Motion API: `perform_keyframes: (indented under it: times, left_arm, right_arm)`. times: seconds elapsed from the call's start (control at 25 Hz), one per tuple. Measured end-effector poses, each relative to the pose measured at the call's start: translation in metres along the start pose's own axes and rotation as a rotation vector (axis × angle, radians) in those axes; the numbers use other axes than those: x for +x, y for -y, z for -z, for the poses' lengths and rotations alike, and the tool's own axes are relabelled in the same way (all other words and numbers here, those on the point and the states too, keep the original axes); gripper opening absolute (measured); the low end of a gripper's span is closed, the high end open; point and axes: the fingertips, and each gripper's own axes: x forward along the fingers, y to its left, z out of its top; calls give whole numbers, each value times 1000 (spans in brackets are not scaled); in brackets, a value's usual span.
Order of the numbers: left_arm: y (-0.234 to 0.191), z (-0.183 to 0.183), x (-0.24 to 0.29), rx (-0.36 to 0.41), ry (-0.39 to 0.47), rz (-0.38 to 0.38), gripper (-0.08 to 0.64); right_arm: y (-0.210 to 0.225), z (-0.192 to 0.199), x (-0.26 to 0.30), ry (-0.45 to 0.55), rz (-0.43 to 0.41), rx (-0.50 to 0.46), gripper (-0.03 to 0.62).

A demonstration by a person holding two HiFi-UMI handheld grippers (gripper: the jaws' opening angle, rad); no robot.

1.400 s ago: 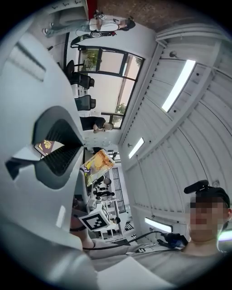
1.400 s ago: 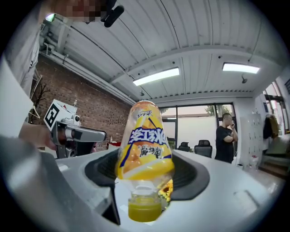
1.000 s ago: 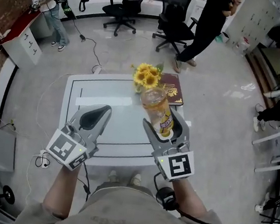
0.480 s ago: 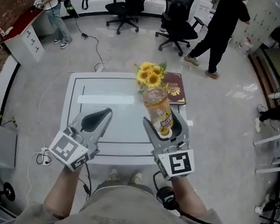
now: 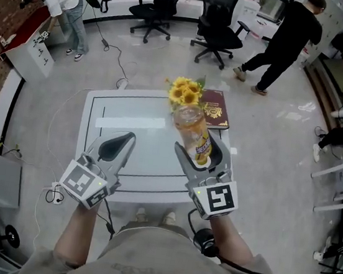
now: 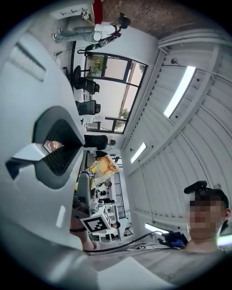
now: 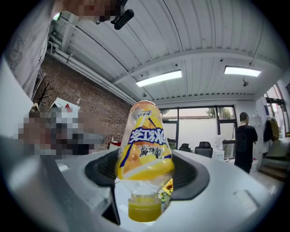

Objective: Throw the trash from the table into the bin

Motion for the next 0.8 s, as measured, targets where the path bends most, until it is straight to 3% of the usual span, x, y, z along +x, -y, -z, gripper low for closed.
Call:
perform_keyframes:
  times: [0.48,0.8]
  left_arm:
    - [-14,8,-10,-20,-14,32,-2]
    - [-2,3,5,-28,-2,176,-2]
  right_arm:
    - [-5,6,5,-20,69,34,319]
    - [8,3,-21,-49,226,0,319]
